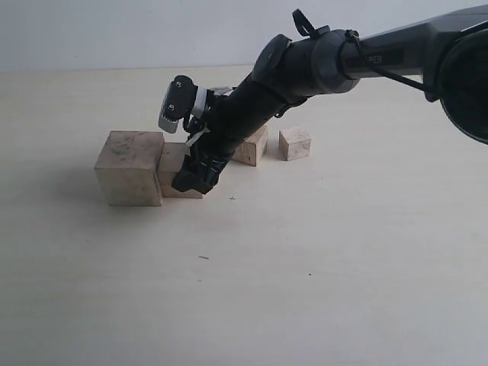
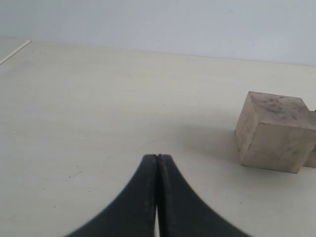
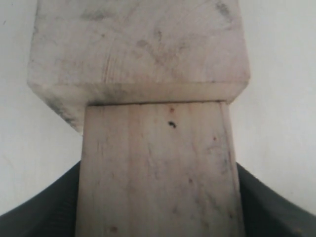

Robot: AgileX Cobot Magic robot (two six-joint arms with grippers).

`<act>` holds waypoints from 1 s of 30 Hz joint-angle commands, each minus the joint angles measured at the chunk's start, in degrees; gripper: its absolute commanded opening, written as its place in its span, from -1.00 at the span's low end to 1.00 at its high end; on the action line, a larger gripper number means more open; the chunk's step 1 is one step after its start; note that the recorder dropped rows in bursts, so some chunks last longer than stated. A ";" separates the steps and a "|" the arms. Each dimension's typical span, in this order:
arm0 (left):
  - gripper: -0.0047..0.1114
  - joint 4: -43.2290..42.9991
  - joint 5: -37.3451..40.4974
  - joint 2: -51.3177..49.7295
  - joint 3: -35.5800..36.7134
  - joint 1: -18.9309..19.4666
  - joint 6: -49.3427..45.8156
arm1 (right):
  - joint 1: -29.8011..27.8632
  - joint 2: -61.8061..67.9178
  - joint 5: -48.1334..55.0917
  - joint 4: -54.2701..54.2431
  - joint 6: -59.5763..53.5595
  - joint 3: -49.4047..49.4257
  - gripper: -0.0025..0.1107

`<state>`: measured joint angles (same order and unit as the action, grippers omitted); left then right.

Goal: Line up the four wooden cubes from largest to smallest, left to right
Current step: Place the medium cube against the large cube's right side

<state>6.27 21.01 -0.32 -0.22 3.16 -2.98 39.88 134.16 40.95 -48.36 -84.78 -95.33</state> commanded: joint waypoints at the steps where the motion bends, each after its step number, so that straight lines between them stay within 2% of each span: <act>1: -0.92 -0.10 -0.69 0.32 0.22 -0.35 0.28 | -0.03 0.64 -0.80 0.71 -3.33 -0.03 -0.96; 11: -0.92 -0.10 -0.69 0.32 0.22 -0.35 0.28 | -0.03 0.64 -1.94 -3.60 -7.72 -0.03 -0.96; 22: -0.92 -0.10 -0.69 0.32 0.22 -0.35 0.28 | -0.03 0.64 -1.71 -0.08 -9.07 -0.03 -0.95; 25: -0.92 -0.10 -0.69 0.32 0.22 -0.35 0.28 | -0.03 0.64 -0.62 -0.07 -9.07 -0.03 -0.82; 30: -0.92 -0.10 -0.69 0.32 0.22 -0.35 0.28 | -0.03 0.64 -0.40 -0.07 -9.07 -0.03 -0.43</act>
<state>6.27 21.01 -0.32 -0.22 3.16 -2.98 39.88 134.47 40.00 -50.73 -92.88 -95.33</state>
